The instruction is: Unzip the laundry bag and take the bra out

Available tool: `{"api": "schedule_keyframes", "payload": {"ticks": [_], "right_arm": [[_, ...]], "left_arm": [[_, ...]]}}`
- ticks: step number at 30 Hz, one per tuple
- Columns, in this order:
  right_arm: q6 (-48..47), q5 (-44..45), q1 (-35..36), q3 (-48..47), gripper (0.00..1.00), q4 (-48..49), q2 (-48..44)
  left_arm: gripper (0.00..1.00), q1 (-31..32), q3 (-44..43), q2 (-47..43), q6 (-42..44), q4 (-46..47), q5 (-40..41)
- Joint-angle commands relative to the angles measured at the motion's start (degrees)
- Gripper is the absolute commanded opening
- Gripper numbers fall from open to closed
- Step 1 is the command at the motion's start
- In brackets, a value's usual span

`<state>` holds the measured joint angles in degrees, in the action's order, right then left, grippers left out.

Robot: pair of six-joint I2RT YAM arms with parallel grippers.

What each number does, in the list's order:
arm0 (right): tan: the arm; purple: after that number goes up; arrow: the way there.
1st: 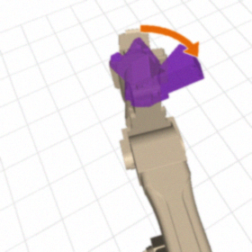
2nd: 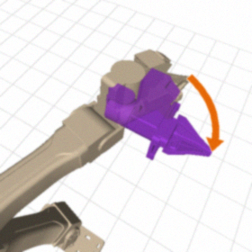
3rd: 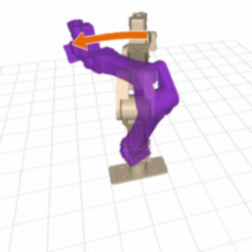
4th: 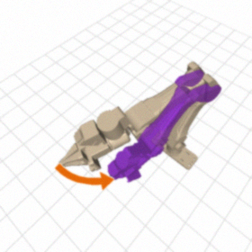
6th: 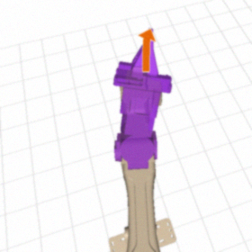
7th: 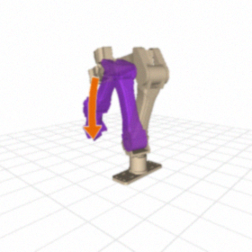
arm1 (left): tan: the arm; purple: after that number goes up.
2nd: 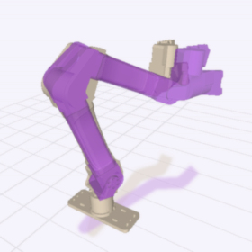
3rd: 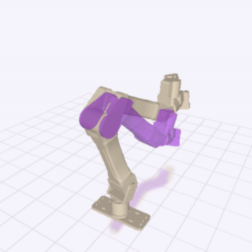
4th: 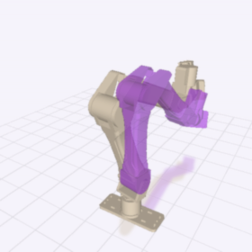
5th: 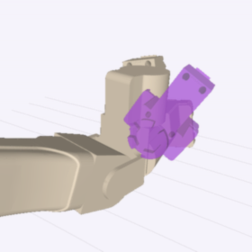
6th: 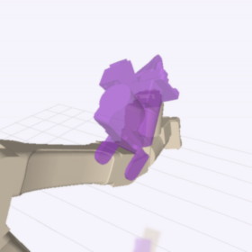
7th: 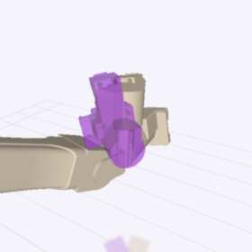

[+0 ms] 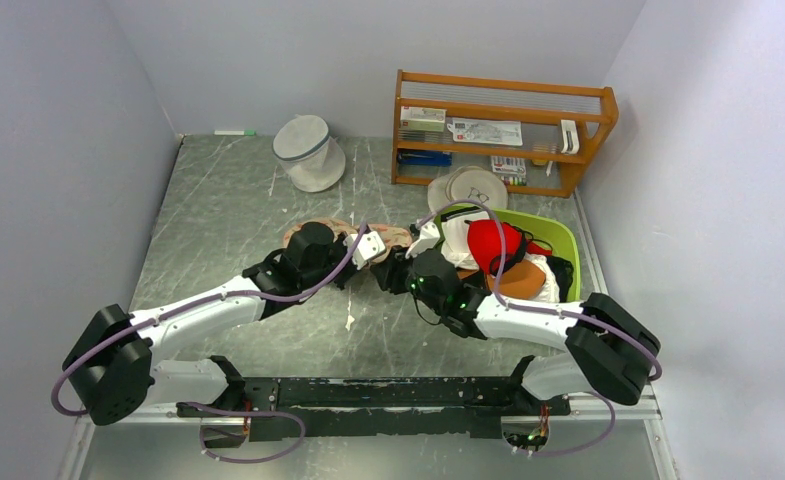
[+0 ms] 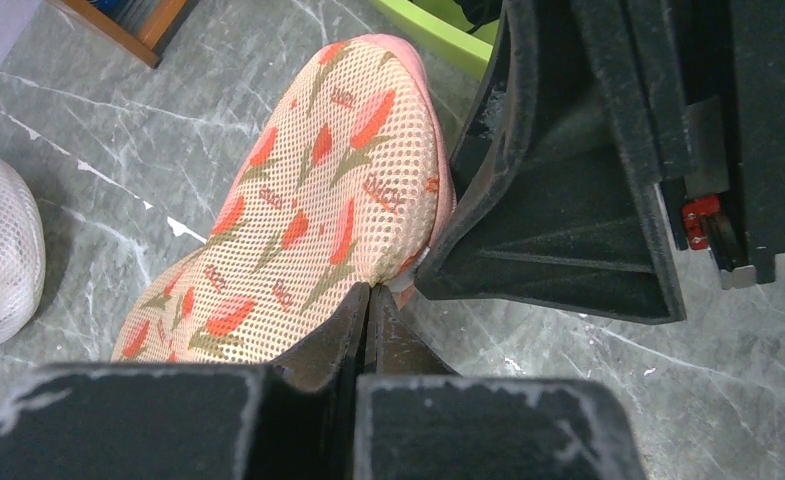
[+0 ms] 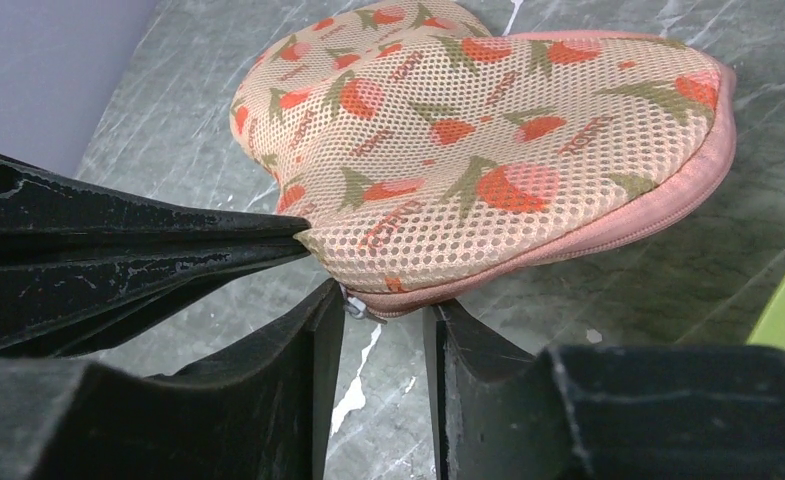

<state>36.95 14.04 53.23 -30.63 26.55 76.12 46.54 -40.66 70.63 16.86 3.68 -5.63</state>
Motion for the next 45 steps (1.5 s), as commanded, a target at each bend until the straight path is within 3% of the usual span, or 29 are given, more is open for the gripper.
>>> {"api": "schedule_keyframes", "payload": {"ticks": [1,5,10,17,25,31,40,45], "right_arm": [[1.01,2.04,0.44,-0.9,0.33,3.3,0.76],[1.23,3.12,0.58,-1.13,0.28,2.06,0.35],[2.25,4.38,0.6,-0.41,0.11,0.23,-0.88],[2.86,5.51,0.5,0.81,0.05,-3.53,-3.73],[1.05,5.12,-0.23,1.55,0.09,-5.86,-5.56],[-0.42,3.47,-2.34,2.39,0.2,-7.08,-5.97],[-5.25,4.2,-5.11,2.83,0.17,-11.71,-9.62],[-11.64,-4.62,-5.75,1.6,0.19,-10.93,-8.49]], "left_arm": [[0.07,-0.36,-2.3,0.74,-0.91,1.99,-1.86],[0.07,-0.38,-2.54,1.17,-0.98,1.77,-1.87],[0.07,-0.36,-2.44,1.26,-0.78,1.94,-1.38],[0.07,-0.32,-2.19,1.42,-0.44,1.94,-0.31],[0.07,-0.32,-2.45,1.88,-0.34,1.7,-0.38],[0.07,-0.32,-2.4,2.13,-0.25,1.61,-0.09],[0.07,-0.34,-2.71,2.57,-0.25,1.33,-0.69],[0.07,-0.31,-2.88,2.88,-0.51,1.26,-0.45]]}}
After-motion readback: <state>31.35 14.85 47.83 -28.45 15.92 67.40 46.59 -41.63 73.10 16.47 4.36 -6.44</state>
